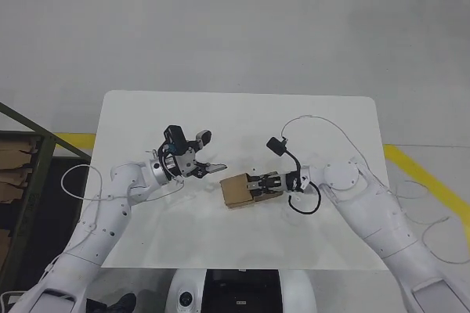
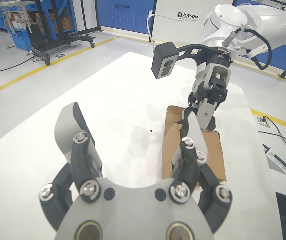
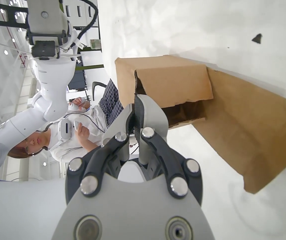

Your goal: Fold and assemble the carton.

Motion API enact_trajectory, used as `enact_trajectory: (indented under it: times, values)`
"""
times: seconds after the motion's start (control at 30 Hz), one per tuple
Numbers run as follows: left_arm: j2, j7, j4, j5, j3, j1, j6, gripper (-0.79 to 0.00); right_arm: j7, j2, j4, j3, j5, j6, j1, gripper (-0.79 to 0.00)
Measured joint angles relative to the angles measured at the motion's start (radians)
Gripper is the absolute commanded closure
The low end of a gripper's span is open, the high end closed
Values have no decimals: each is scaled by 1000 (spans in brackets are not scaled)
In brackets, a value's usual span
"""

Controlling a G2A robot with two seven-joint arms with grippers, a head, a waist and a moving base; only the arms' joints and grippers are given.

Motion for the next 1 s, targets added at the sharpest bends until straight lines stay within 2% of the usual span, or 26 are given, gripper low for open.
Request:
enact_trajectory:
  times: [0.3, 0.53, 0.6, 1.0]
  values:
    - [-1, 1, 0, -1, -1, 0, 2, -683, 19, 36, -2, 147, 124, -12, -67, 0]
    - [-2, -1, 6, 9, 15, 0, -25, -736, 24, 57, -2, 254, 225, -4, -107, 0]
    - [-3, -5, 2, 24, 29, -2, -46, -776, 28, 62, -12, 277, 246, 1, -115, 0]
    - [-27, 26, 14, 143, 153, -73, -61, -770, 57, 73, -92, 306, 281, 5, -169, 0]
